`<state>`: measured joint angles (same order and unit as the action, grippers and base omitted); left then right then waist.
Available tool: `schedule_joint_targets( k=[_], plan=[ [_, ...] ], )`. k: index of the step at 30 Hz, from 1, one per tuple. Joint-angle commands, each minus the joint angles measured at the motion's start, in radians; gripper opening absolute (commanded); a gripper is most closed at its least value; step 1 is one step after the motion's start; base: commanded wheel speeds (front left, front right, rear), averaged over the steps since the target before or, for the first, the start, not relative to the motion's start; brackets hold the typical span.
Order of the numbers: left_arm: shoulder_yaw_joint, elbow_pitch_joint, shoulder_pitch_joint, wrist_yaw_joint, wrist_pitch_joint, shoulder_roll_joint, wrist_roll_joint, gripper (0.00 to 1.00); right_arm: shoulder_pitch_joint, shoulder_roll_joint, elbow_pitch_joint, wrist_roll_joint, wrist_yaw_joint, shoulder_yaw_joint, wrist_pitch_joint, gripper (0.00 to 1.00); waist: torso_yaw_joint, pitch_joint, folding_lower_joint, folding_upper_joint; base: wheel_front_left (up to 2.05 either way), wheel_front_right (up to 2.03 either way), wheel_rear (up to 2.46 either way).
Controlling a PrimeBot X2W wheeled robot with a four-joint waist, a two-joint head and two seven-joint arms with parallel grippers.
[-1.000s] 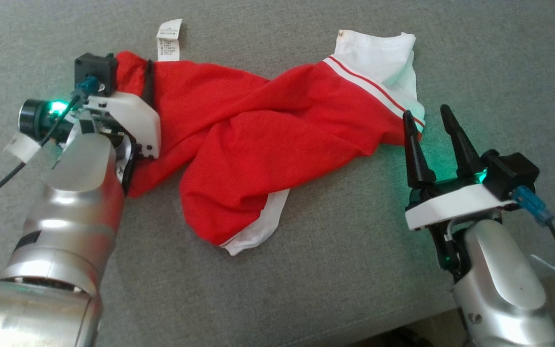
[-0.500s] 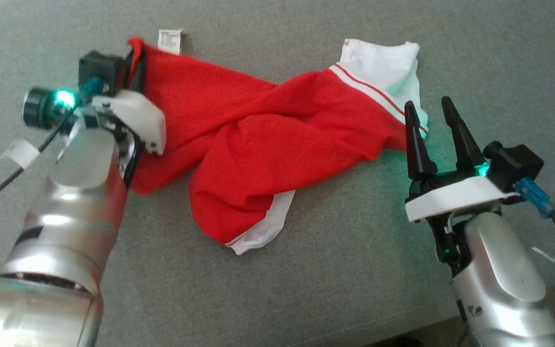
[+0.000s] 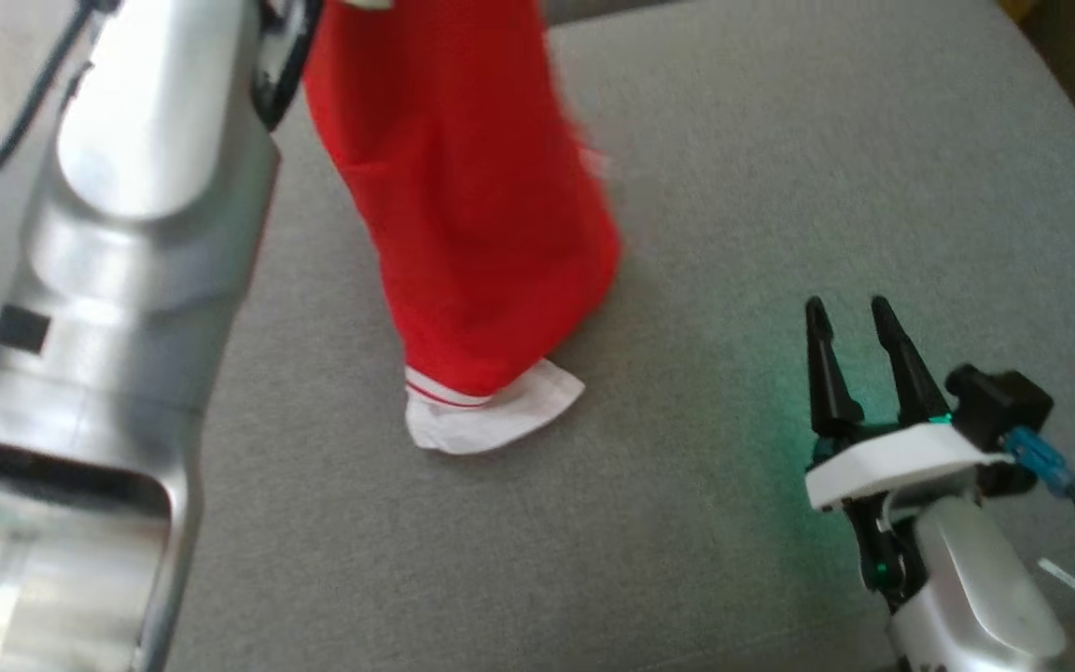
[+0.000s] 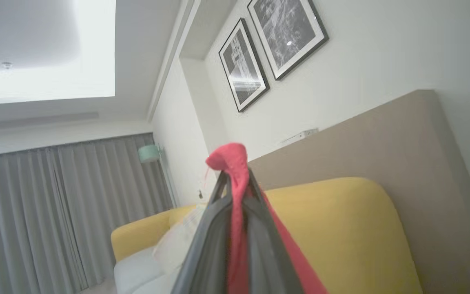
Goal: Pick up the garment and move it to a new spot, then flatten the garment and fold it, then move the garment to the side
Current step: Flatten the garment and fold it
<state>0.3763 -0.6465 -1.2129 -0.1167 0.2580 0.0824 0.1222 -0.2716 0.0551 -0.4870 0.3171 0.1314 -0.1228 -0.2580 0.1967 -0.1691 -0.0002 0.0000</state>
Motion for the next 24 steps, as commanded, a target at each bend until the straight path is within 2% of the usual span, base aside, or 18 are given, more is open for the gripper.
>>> schedule_joint_targets(
  k=[1, 6, 10, 16, 23, 24],
  plan=[
    [-0.012, 0.056, -0.008, -0.007, 0.004, 0.026, 0.002, 0.0, -0.007, -0.005, 0.027, 0.004, -0.001, -0.016, -0.004, 1.0, -0.028, 0.034, 0.0002, 0.0, 0.0, 0.0, 0.0],
    [0.028, 0.194, 0.176, -0.012, 0.004, 0.036, 0.021, 0.0, 0.025, -0.005, 0.022, 0.004, -0.001, 0.013, -0.004, 1.0, -0.086, 0.08, 0.0002, 0.0, 0.0, 0.0, 0.0],
    [0.022, 0.191, 0.416, -0.009, 0.004, 0.054, 0.066, 0.0, 0.047, -0.005, 0.016, 0.002, -0.001, 0.008, -0.004, 1.0, -0.125, 0.106, 0.0002, 0.0, 0.0, 0.0, 0.0],
    [-0.023, 0.173, 0.781, 0.028, 0.004, 0.046, 0.103, 0.0, 0.072, -0.005, 0.008, -0.015, -0.001, 0.007, -0.004, 1.0, -0.166, 0.132, 0.0002, 0.0, 0.0, 0.0, 0.0],
    [-0.091, 0.142, 1.024, 0.058, 0.004, 0.004, 0.131, 0.0, 0.083, -0.005, -0.005, -0.034, -0.001, 0.005, -0.004, 1.0, -0.187, 0.156, 0.0002, 0.0, 0.0, 0.0, 0.0],
    [-0.105, 0.137, 1.041, 0.067, 0.004, 0.001, 0.13, 0.15, 0.083, -0.005, -0.007, -0.035, -0.001, 0.003, -0.004, 1.0, -0.188, 0.157, 0.0002, 0.0, 0.0, 0.0, 0.0]
  ],
)
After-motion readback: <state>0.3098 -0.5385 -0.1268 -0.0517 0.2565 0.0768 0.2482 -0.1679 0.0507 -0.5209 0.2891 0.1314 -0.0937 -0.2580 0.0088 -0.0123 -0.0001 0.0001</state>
